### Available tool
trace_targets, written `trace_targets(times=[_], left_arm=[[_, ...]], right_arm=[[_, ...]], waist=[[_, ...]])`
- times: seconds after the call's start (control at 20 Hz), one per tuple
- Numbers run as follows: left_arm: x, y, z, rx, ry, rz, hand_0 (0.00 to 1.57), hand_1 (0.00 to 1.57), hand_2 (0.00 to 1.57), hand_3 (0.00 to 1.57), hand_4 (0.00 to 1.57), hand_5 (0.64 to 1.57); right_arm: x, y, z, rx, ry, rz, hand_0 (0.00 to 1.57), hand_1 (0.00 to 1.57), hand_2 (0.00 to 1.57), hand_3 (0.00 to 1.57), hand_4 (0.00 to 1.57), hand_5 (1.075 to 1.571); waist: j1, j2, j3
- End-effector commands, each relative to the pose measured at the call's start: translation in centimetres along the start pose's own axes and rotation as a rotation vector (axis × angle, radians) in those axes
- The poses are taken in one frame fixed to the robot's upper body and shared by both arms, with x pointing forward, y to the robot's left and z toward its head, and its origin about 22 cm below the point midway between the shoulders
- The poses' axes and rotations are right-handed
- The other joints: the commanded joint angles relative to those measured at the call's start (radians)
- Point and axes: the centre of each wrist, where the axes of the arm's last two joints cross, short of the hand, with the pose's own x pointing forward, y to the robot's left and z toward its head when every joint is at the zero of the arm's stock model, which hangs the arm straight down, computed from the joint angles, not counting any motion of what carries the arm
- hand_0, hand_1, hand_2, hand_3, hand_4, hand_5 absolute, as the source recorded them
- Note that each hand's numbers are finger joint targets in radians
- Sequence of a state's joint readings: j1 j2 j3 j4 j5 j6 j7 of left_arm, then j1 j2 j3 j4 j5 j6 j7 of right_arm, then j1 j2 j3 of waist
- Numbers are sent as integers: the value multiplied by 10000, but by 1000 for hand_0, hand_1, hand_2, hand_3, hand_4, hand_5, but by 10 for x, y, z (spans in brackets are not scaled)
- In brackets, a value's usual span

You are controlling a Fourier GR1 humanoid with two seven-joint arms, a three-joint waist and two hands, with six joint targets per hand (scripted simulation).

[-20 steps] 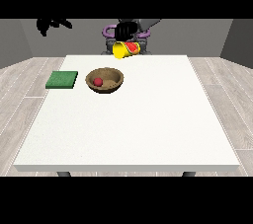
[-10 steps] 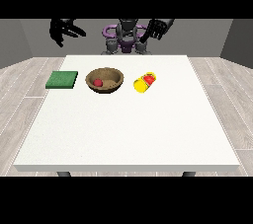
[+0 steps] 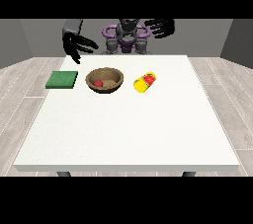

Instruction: Pick the cup and pour the ball into the bowl, then pick the bowl and place it on the pad

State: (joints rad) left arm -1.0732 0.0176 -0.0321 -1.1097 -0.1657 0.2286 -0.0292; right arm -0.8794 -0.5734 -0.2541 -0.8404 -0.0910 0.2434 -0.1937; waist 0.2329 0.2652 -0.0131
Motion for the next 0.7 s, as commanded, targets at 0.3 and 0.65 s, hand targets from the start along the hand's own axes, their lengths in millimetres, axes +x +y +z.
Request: trace_targets(times=[0.3, 0.65], left_arm=[[2, 169, -12, -950, 596, 4203, 0, 0, 0, 0, 289, 1542], [-8, 237, 8, -268, 958, 4588, 0, 0, 0, 0, 211, 1555]], right_arm=[[-47, 35, 28, 508, 740, -760, 0, 0, 0, 0, 0, 1569], [-62, 65, 32, 876, 955, -832, 0, 0, 0, 0, 0, 1570]], waist=[[102, -130, 119], [-497, -264, 132]])
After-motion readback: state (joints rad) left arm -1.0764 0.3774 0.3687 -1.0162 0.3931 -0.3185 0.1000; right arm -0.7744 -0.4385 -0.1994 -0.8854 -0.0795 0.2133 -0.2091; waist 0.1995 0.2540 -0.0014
